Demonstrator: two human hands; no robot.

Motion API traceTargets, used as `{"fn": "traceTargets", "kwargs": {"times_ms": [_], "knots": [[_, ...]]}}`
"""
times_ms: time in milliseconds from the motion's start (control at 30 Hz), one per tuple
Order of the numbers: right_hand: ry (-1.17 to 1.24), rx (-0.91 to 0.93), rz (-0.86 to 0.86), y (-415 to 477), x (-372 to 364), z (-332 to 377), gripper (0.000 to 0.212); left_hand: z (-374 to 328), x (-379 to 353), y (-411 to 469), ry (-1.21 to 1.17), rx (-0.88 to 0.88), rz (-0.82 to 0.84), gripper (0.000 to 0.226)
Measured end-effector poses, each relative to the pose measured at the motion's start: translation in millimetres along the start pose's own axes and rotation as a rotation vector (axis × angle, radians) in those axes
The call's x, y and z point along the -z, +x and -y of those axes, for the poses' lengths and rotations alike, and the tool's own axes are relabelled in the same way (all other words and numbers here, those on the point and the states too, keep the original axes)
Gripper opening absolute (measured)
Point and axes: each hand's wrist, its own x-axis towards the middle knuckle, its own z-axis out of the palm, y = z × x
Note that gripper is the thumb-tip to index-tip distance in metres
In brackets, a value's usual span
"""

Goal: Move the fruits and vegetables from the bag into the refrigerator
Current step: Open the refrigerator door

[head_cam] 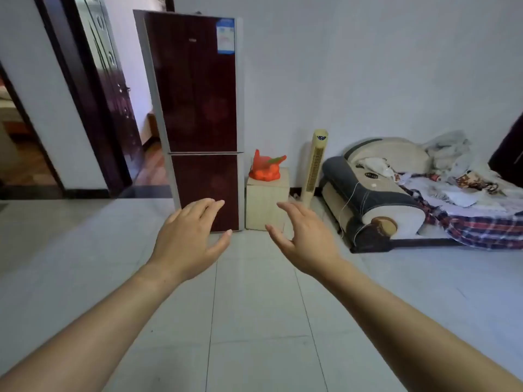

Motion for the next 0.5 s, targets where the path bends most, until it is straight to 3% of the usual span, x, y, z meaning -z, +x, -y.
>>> {"fn": "traceTargets", "kwargs": {"times_ms": [500], "knots": [[0.138,0.081,-0.006,221.4,-147.7,69.5,0.052,204.7,-48.2,127.2,0.038,0.126,0.008,0.064]]}}
